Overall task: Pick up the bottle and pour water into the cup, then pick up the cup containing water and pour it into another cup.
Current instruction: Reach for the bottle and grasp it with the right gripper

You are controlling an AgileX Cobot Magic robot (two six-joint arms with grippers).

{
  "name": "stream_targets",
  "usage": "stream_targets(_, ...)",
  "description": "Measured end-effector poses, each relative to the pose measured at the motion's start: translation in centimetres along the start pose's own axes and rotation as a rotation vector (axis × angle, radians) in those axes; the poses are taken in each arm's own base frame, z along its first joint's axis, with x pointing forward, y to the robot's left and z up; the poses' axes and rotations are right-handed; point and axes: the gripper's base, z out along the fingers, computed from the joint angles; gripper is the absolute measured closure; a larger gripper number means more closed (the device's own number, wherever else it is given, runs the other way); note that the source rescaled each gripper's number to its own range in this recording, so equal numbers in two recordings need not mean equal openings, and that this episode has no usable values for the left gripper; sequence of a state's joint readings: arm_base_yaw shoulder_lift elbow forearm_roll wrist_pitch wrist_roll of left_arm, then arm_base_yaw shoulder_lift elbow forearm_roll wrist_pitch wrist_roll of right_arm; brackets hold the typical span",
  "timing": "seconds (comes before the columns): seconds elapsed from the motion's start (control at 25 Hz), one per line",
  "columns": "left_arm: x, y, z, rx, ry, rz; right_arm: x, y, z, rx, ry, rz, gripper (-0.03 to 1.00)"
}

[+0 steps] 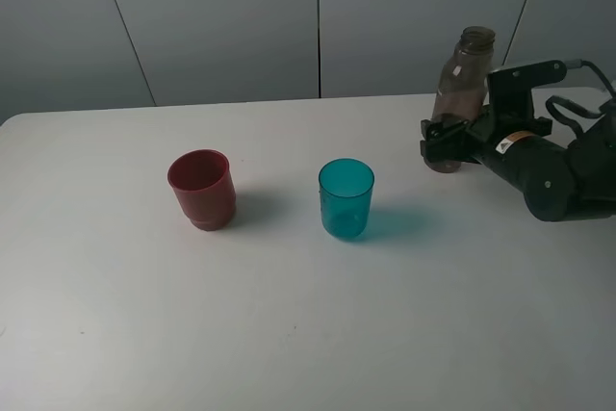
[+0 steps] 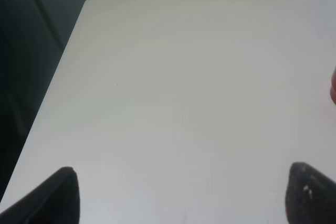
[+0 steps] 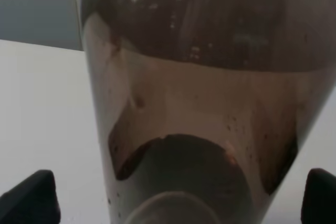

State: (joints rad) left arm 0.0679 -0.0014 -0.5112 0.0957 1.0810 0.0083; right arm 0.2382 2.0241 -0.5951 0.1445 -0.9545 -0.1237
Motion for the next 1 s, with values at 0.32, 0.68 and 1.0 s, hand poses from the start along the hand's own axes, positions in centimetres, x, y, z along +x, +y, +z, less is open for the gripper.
stream_targets(0.32,0.0,0.0,0.0,0.000,0.000,-0.002,1.3,0.2,1.6,0.006,0.004,-0.001,-0.03)
stream_targets(0.68,0.0,0.0,0.0,0.000,0.000,-0.002,1.7,-0.3,2.0,0.064,-0.061,0.093,-0.03)
stream_targets(1.0,0.0,0.0,0.0,0.000,0.000,-0.002,1.2,-0.2,2.2,0.052,-0.099,0.102,-0.03)
